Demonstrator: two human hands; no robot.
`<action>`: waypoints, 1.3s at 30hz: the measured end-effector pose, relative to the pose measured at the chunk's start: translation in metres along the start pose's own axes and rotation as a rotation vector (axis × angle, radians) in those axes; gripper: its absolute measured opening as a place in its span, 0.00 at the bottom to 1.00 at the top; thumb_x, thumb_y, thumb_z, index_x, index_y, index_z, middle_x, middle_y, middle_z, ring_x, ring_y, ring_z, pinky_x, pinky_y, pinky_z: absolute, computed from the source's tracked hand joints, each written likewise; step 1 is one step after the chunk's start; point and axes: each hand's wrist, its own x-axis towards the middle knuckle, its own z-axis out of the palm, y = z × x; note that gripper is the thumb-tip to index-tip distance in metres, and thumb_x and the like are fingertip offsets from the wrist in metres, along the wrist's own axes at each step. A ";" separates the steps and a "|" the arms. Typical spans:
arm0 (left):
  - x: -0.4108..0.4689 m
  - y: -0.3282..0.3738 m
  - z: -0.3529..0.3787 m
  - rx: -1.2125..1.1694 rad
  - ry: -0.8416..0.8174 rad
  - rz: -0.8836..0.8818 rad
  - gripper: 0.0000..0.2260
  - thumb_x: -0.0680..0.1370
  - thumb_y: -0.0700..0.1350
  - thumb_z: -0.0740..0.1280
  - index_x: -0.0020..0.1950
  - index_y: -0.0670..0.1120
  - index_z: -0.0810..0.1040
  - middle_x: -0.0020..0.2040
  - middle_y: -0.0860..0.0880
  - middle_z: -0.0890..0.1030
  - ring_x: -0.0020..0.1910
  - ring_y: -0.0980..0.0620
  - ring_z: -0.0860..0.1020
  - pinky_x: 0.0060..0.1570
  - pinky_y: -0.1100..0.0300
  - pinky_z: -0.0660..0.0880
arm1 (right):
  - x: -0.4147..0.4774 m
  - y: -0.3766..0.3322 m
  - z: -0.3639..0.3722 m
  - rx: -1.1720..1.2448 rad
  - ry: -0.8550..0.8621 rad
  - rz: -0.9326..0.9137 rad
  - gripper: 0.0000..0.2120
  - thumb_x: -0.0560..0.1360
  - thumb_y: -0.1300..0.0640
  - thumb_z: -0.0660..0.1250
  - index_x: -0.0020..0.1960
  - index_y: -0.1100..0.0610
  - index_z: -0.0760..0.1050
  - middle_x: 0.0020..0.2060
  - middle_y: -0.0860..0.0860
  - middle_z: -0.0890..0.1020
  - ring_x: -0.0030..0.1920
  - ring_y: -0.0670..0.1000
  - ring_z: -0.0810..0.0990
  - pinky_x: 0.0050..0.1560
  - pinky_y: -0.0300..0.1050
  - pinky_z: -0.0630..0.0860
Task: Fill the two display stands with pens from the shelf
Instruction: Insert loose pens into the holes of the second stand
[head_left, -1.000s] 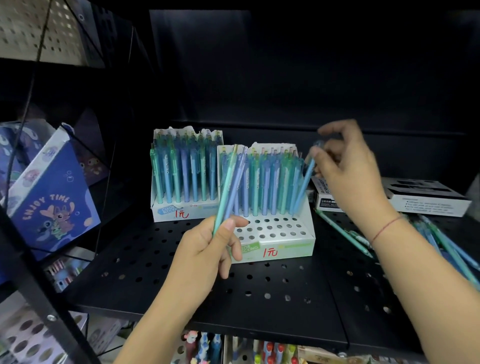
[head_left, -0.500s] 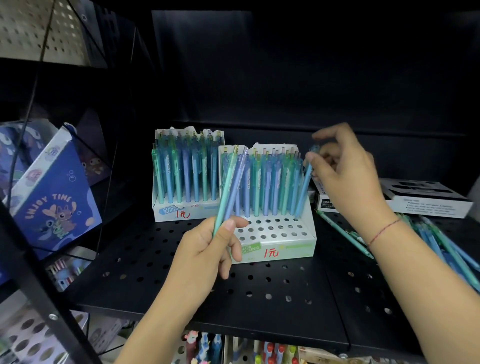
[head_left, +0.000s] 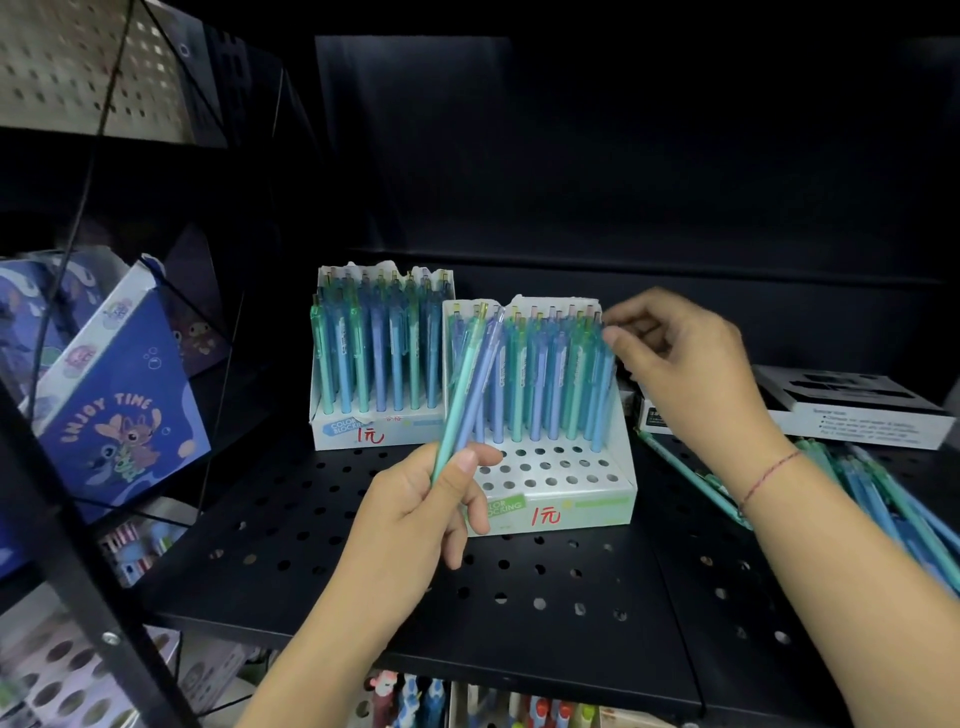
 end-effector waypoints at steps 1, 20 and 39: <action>0.000 0.000 0.000 0.000 -0.002 0.001 0.12 0.80 0.50 0.58 0.50 0.51 0.81 0.30 0.50 0.77 0.24 0.54 0.69 0.34 0.73 0.70 | 0.000 0.000 0.001 0.003 -0.012 0.004 0.05 0.75 0.59 0.69 0.44 0.50 0.79 0.36 0.45 0.80 0.36 0.40 0.74 0.37 0.28 0.72; -0.002 0.004 0.003 0.035 -0.104 0.022 0.12 0.80 0.50 0.58 0.50 0.51 0.82 0.30 0.50 0.78 0.22 0.55 0.68 0.30 0.75 0.68 | -0.020 -0.035 0.018 0.702 -0.348 0.062 0.11 0.77 0.66 0.63 0.58 0.58 0.74 0.38 0.59 0.82 0.35 0.51 0.80 0.35 0.40 0.77; -0.003 0.005 0.002 0.039 0.008 0.013 0.14 0.78 0.55 0.58 0.52 0.55 0.82 0.29 0.49 0.67 0.25 0.56 0.64 0.35 0.57 0.68 | -0.008 -0.011 0.003 -0.042 -0.004 -0.137 0.18 0.76 0.59 0.68 0.65 0.51 0.70 0.36 0.44 0.76 0.37 0.39 0.74 0.39 0.29 0.70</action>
